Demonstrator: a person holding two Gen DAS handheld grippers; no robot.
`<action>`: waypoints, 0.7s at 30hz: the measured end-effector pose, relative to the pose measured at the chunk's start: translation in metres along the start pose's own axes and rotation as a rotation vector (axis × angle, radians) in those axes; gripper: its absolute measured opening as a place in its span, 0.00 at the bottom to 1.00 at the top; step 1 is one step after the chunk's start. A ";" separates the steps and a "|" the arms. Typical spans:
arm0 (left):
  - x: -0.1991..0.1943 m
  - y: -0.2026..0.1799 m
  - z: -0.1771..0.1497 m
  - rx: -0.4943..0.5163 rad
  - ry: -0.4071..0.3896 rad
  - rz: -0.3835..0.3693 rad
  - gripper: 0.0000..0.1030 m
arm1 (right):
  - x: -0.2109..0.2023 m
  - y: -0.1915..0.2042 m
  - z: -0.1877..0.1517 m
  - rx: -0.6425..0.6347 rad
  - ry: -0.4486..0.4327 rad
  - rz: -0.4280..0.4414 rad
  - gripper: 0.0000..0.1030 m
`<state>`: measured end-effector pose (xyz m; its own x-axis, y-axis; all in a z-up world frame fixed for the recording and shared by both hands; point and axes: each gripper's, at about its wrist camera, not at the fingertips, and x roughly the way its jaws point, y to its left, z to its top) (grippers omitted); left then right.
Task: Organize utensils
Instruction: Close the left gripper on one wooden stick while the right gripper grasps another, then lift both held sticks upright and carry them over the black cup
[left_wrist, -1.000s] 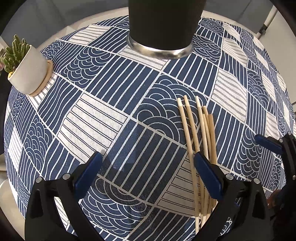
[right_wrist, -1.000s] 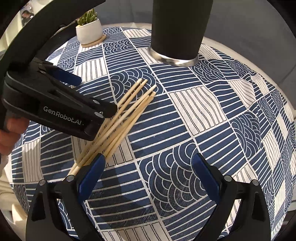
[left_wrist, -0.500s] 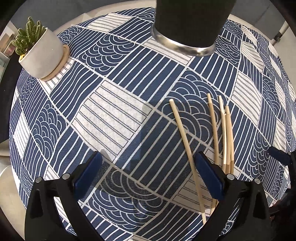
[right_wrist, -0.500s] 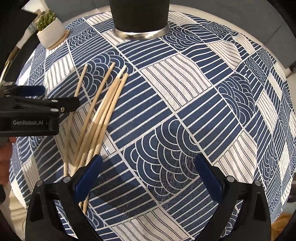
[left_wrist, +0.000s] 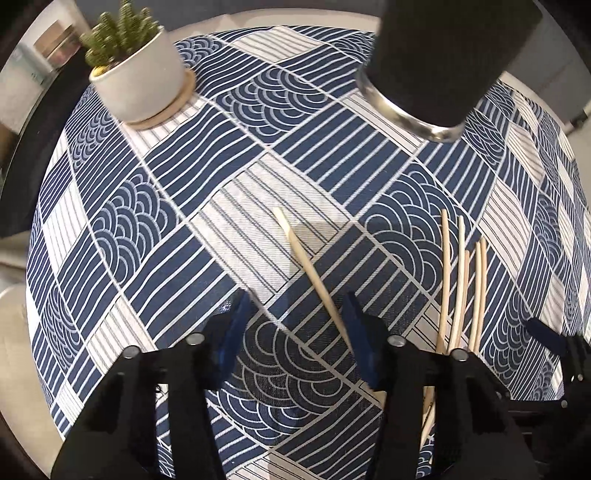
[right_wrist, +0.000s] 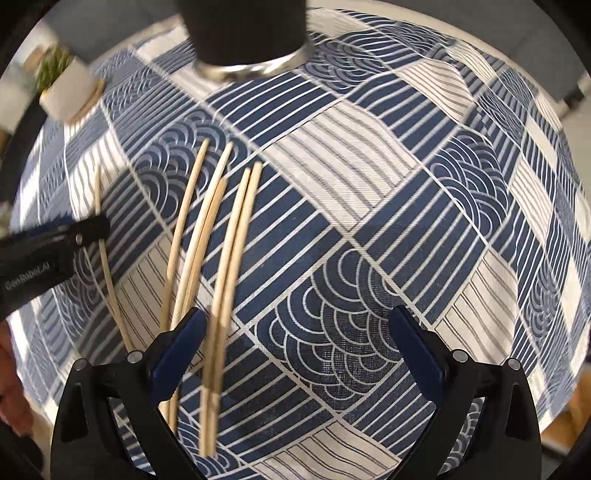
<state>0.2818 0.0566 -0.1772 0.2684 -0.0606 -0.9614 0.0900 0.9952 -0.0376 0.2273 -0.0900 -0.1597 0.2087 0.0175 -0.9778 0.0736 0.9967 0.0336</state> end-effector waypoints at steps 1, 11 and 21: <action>-0.001 0.000 -0.001 0.000 -0.002 0.002 0.46 | -0.001 -0.001 0.000 -0.007 -0.004 0.003 0.91; -0.009 -0.015 -0.007 -0.004 0.012 -0.005 0.20 | -0.009 -0.001 0.001 -0.001 -0.047 0.003 0.66; -0.002 0.005 0.009 0.023 0.049 -0.016 0.06 | -0.015 -0.013 0.001 0.047 -0.039 0.044 0.52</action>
<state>0.2902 0.0611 -0.1727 0.2194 -0.0720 -0.9730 0.1159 0.9921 -0.0473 0.2240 -0.1030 -0.1454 0.2501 0.0569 -0.9666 0.1095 0.9902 0.0867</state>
